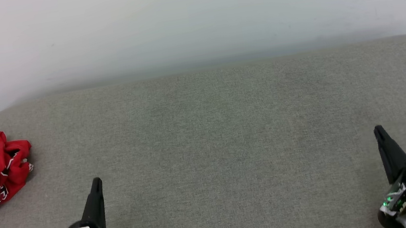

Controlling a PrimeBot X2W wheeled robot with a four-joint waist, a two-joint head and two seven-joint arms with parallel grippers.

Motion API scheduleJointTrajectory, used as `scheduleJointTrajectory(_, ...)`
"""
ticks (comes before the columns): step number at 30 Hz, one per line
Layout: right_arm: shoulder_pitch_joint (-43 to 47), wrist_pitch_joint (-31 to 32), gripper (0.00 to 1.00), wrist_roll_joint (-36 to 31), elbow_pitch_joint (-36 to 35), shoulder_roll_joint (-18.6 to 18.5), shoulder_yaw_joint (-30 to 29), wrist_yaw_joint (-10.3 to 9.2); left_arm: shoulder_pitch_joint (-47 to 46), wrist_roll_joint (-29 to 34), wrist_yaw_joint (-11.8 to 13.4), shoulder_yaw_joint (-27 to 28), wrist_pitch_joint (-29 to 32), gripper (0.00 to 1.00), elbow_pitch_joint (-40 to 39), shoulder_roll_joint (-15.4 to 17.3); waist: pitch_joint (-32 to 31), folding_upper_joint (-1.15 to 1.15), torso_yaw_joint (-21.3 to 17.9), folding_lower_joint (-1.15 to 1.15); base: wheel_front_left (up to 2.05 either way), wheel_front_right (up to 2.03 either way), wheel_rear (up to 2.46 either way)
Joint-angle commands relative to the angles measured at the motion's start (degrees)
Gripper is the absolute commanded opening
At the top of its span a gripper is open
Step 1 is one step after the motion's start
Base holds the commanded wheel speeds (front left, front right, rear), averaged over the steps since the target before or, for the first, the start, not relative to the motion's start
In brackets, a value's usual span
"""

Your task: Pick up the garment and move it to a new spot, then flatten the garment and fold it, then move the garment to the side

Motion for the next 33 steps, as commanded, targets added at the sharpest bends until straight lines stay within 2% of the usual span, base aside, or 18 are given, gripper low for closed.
scheduleJointTrajectory(1,-0.1,-0.1,0.0,0.0,-0.2,0.0,0.0,0.0,-0.1,0.0,0.0,0.0,-0.1,0.0,-0.2,0.0,0.0,0.0,0.0,0.0,0.0,0.0,0.0)
scheduleJointTrajectory(2,0.3,-0.1,1.0,0.0,0.3,0.0,0.0,-0.01,0.3,0.0,0.0,-0.1,-0.1,1.0,0.3,0.0,0.0,0.0,0.0,0.0,0.0,0.0,0.0)
scheduleJointTrajectory(8,1.7,-1.4,1.0,-1.1,0.7,0.0,-0.3,-0.01,1.5,1.3,0.0,-0.8,-1.4,1.0,-0.1,-0.1,0.0,0.0,0.0,0.0,0.0,0.0,0.0)
scheduleJointTrajectory(13,2.2,-2.8,1.0,-5.2,-0.3,0.0,-1.3,-0.01,1.7,5.2,0.4,-0.7,-2.8,1.0,-1.5,-0.1,0.1,0.0,-0.1,0.0,0.0,0.0,0.0)
scheduleJointTrajectory(21,2.9,-5.0,1.0,-15.4,-3.5,0.0,-2.3,-0.01,1.9,15.6,3.8,-1.6,-5.0,1.0,-5.3,-0.1,0.1,0.0,-0.1,0.0,0.0,0.0,0.0)
scheduleJointTrajectory(33,4.6,-7.8,1.0,-32.7,-9.1,0.0,-0.6,-0.02,2.7,31.0,8.2,-4.6,-7.8,1.0,-8.2,-0.1,0.3,0.0,0.0,0.0,0.0,0.0,0.0)
